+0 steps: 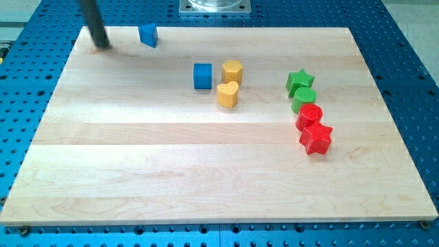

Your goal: Place the blue triangle diagonally to the the top left of the blue cube

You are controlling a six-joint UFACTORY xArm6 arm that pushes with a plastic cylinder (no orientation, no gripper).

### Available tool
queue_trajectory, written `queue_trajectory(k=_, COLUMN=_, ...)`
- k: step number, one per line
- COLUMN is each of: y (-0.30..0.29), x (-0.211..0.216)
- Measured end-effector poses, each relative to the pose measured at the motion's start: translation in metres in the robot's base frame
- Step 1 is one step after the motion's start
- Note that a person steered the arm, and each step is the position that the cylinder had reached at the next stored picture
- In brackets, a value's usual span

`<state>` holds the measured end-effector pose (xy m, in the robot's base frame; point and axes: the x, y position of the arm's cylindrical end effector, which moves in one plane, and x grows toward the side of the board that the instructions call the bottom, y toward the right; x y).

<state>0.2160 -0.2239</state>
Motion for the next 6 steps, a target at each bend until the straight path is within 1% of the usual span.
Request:
queue_trajectory(k=1, y=0.06, x=-0.021)
queue_trajectory(k=2, y=0.134, x=0.024)
queue_trajectory(k=3, y=0.157, x=0.099)
queue_trajectory(k=4, y=0.164, x=0.033)
queue_trajectory(k=5, y=0.135, x=0.004)
queue_trajectory(k=6, y=0.086, x=0.035)
